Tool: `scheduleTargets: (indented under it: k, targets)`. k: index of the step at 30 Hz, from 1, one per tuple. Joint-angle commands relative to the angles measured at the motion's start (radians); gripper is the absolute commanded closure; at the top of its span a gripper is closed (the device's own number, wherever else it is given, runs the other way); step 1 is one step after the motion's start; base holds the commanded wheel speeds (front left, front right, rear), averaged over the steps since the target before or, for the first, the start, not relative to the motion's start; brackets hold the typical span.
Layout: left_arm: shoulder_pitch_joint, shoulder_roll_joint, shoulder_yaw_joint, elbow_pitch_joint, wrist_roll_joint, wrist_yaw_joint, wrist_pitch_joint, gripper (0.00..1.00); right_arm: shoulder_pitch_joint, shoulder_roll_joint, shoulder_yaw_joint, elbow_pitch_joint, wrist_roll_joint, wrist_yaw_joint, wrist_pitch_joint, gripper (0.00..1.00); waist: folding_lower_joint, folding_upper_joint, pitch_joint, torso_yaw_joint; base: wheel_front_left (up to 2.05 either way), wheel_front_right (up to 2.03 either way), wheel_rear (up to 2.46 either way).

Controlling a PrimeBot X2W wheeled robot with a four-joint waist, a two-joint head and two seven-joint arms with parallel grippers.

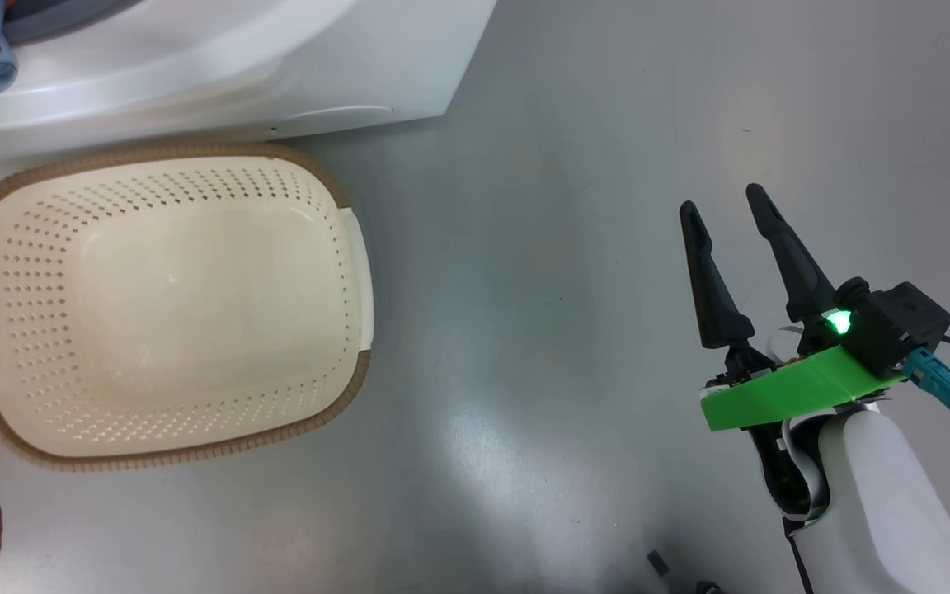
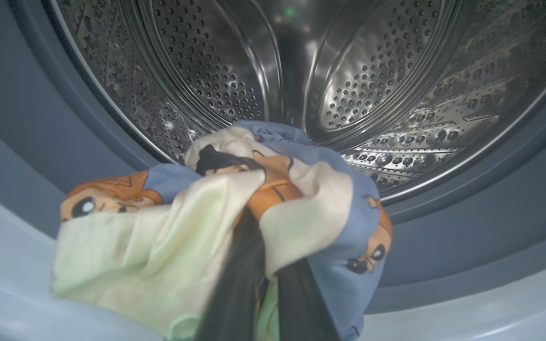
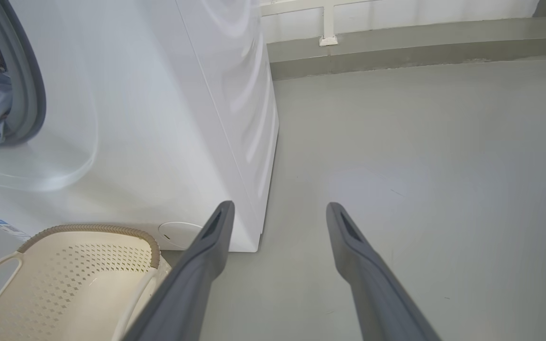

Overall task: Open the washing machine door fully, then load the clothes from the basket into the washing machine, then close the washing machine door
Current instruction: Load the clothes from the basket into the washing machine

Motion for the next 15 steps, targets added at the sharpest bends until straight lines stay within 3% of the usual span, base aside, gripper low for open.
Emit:
scheduleTargets:
  k: [1, 8, 15]
  targets:
    - [0.001, 0.047, 0.018, -0.029, 0.012, -0.001, -0.005, 1.00, 0.009, 0.007, 0.021, -0.017, 0.007, 0.002, -0.005, 0.00, 0.0000, -0.0001, -0.001, -0.003, 0.00, 0.00, 0.00]
    - [-0.114, 0.086, -0.076, 0.007, 0.012, -0.001, -0.005, 1.00, 0.011, 0.011, 0.030, -0.012, 0.015, 0.002, -0.005, 0.00, 0.0000, -0.0001, -0.005, -0.014, 0.00, 0.00, 0.00]
    - [-0.282, 0.131, -0.229, 0.274, -0.057, -0.001, -0.005, 1.00, 0.023, 0.012, 0.035, -0.008, 0.019, 0.002, -0.005, 0.00, 0.0000, -0.0001, -0.018, -0.024, 0.00, 0.00, 0.00]
